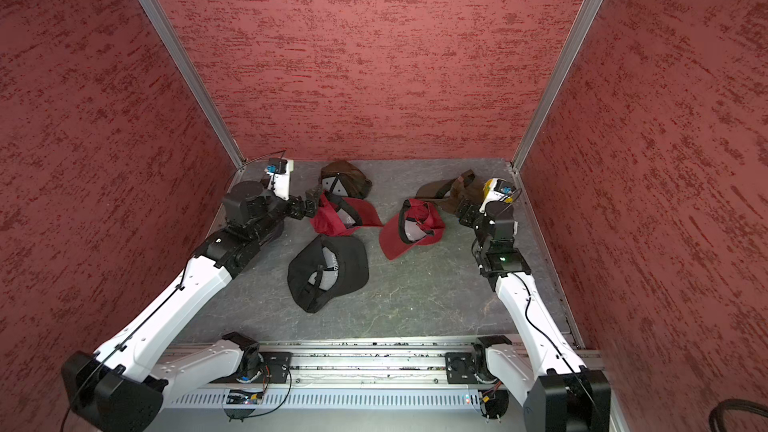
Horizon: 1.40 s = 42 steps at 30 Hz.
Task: Open the adjustable buckle of the baseball cap
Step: Pick up the baseball cap from the center of the board.
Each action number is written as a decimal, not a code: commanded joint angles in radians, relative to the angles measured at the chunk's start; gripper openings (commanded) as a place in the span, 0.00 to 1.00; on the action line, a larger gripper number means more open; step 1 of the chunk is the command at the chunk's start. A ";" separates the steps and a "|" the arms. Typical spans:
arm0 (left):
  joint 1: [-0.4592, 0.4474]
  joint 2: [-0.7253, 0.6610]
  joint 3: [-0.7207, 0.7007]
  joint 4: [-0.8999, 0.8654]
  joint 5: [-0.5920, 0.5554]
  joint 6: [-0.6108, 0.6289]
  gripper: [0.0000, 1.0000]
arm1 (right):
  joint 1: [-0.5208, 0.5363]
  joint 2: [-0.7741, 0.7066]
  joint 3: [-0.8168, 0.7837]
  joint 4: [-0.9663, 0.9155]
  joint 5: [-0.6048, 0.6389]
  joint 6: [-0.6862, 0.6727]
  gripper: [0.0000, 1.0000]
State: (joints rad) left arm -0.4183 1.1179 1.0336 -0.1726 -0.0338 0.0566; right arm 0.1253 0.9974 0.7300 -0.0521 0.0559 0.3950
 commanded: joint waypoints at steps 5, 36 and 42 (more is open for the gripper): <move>-0.108 0.143 0.152 -0.144 -0.049 0.031 1.00 | 0.228 -0.032 -0.050 -0.165 0.045 0.183 0.77; -0.213 0.225 0.296 -0.262 -0.112 0.123 1.00 | 0.319 0.430 0.160 -0.167 0.098 -0.223 0.39; -0.238 0.275 0.365 -0.275 -0.094 0.179 1.00 | 0.305 0.394 0.135 -0.166 0.040 -0.268 0.18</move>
State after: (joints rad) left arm -0.6422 1.3632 1.3727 -0.4316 -0.1360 0.1928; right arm 0.4400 1.4258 0.8597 -0.2230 0.1432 0.1699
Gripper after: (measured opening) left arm 0.996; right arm 0.208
